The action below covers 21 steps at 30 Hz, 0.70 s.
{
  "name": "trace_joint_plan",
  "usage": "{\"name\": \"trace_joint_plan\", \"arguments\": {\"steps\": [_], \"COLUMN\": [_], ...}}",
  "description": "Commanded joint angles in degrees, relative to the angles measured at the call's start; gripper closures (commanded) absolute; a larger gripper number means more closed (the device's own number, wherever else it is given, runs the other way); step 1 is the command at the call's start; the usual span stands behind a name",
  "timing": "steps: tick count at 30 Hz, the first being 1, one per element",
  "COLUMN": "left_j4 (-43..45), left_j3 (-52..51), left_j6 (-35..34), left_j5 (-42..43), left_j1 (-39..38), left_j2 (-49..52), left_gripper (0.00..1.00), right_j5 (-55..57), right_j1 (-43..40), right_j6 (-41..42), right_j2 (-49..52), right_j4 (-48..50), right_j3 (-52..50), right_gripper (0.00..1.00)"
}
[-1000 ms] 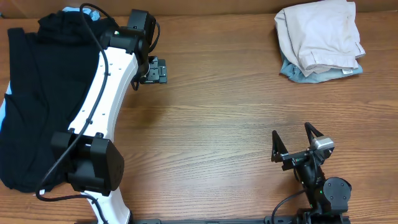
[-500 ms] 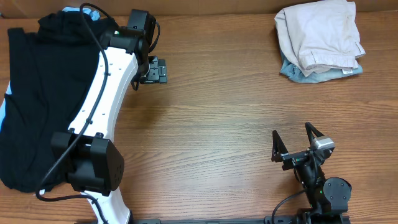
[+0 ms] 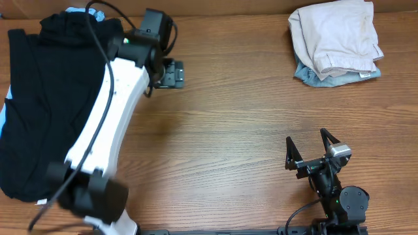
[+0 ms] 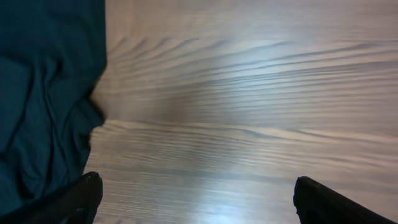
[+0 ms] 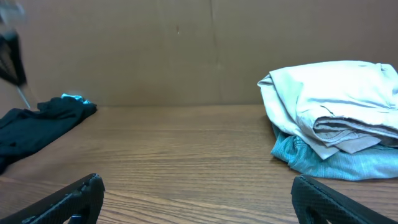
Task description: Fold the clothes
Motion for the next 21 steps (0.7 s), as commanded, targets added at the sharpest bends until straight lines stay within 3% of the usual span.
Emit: {"name": "trace_joint_plan", "arguments": {"steps": [1, 3, 9, 21], "left_j4": [1.16, 3.43, 8.46, 40.48], "left_j3": [0.28, 0.24, -6.51, -55.34], "left_j6": [1.42, 1.53, 1.51, 1.05], "left_j5": [-2.29, -4.55, -0.59, 12.22], "left_j1": [-3.89, -5.40, -4.26, 9.20], "left_j2": [-9.97, -14.86, -28.57, -58.23], "left_gripper": [0.00, 0.00, 0.00, 0.00], "right_j5": [0.46, 0.46, 0.46, 0.46], "right_j1": [0.37, 0.37, 0.37, 0.37], "right_j6": [0.46, 0.46, 0.46, 0.46], "right_j2": [-0.68, -0.68, -0.68, -0.68], "right_j4": [0.28, 0.28, 0.28, 0.28], "right_j3": [-0.61, -0.61, -0.61, -0.61], "right_gripper": [0.00, 0.00, 0.00, 0.00]}}
